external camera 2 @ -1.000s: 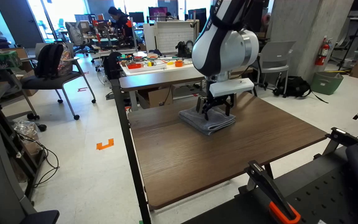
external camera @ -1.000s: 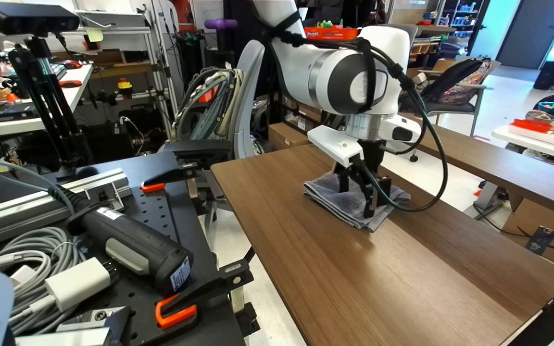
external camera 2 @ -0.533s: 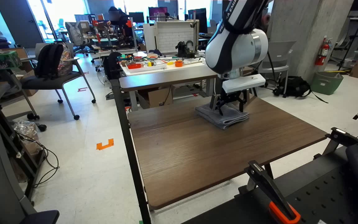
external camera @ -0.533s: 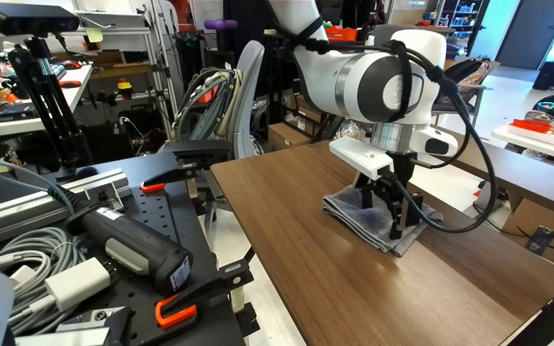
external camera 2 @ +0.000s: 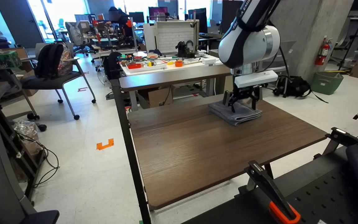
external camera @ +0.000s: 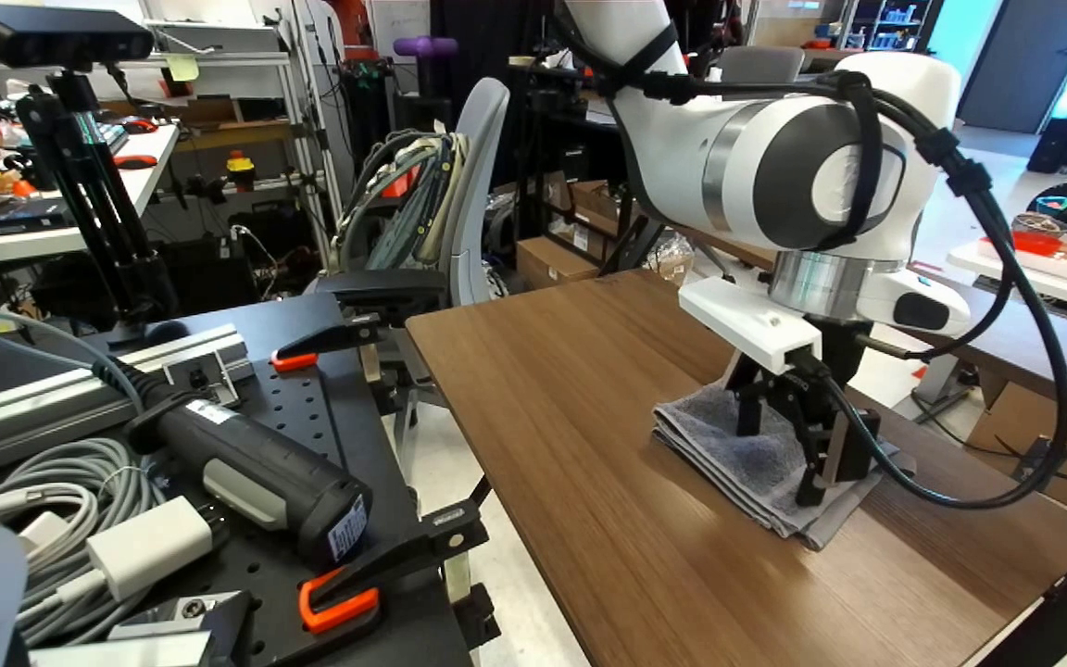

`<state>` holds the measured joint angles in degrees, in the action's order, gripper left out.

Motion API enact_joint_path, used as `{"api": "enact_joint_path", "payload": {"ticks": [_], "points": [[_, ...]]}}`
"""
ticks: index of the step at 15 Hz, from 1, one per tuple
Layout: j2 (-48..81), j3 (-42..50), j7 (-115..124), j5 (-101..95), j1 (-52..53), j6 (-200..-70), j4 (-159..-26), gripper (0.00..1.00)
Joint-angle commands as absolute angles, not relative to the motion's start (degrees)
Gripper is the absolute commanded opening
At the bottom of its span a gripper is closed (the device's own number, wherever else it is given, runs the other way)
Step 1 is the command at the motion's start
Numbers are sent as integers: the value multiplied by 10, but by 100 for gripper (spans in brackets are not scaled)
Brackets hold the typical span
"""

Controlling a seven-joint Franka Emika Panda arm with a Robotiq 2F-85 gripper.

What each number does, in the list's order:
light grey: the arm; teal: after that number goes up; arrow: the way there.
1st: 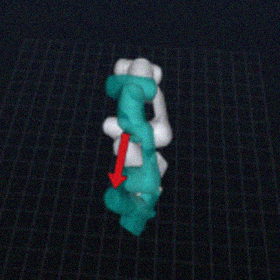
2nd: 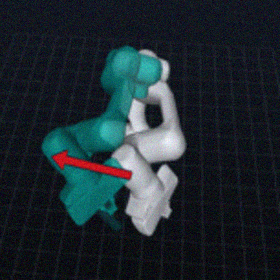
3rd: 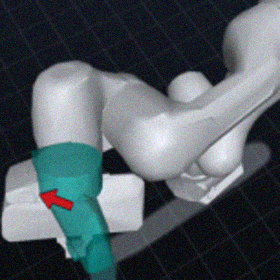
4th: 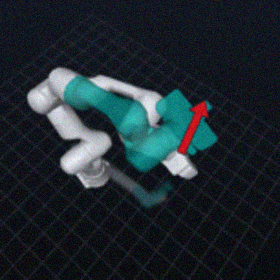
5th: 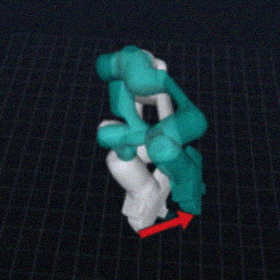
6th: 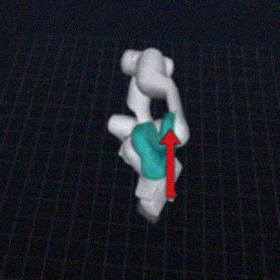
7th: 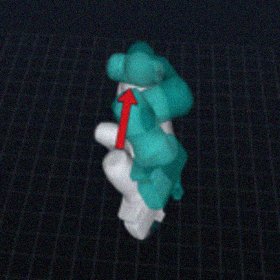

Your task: Move the towel to the left, then to the right

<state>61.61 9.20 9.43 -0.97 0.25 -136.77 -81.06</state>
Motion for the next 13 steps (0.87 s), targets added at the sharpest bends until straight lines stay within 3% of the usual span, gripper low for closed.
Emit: {"api": "enact_joint_path", "payload": {"ticks": [1, 8, 9, 13], "points": [[606, 87, 98, -17, 0, -1342, -805, 100], [442, 42, 12, -8, -18, -1388, -996, 100], [511, 59, 50, -15, -4, -1366, -910, 100], [501, 57, 48, -15, -5, -1364, -922, 100]]}}
